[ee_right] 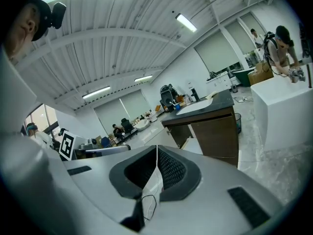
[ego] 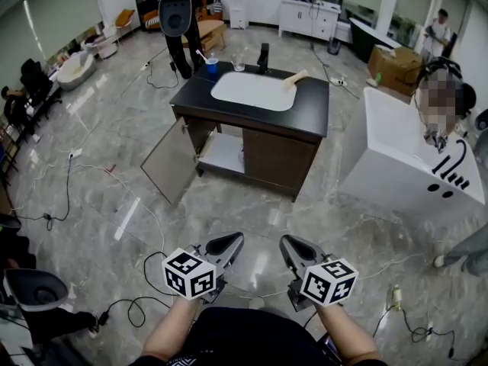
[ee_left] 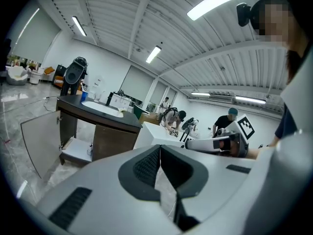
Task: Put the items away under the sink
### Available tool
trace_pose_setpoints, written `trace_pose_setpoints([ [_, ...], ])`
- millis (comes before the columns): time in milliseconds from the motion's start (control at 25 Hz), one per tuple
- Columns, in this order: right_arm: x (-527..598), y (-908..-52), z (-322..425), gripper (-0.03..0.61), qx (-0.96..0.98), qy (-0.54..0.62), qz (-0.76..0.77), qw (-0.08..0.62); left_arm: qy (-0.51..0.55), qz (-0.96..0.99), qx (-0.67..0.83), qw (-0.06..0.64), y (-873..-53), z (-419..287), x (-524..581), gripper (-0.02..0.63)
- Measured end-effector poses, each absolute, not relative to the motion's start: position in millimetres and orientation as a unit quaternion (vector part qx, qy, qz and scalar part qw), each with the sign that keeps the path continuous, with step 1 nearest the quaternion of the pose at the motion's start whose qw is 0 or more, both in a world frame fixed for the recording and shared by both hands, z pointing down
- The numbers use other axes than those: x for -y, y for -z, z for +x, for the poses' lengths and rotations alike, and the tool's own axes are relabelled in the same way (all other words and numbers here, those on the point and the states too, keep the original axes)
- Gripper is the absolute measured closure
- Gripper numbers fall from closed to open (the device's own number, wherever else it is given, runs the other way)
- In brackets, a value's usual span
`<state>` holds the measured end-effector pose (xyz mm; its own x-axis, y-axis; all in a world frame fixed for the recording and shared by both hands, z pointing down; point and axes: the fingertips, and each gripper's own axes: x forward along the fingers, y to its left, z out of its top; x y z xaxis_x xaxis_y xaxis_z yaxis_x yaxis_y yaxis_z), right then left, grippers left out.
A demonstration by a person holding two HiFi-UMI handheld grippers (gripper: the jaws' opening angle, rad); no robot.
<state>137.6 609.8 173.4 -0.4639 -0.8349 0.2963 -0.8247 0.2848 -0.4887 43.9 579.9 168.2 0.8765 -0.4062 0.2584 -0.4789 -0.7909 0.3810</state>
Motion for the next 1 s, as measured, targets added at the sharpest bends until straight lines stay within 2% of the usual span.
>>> trace_pose_setpoints([
  [480,-580,-184,154,0.541,-0.802,0.319,-0.505,0.012,-0.084,0.939,0.246,0.224,-171,65,-554,0.604],
  [1000,-485,-183,156,0.541,-0.796,0.316,-0.517,0.005,-0.076,0.944,0.23,0.224,-170,70,-459,0.604],
])
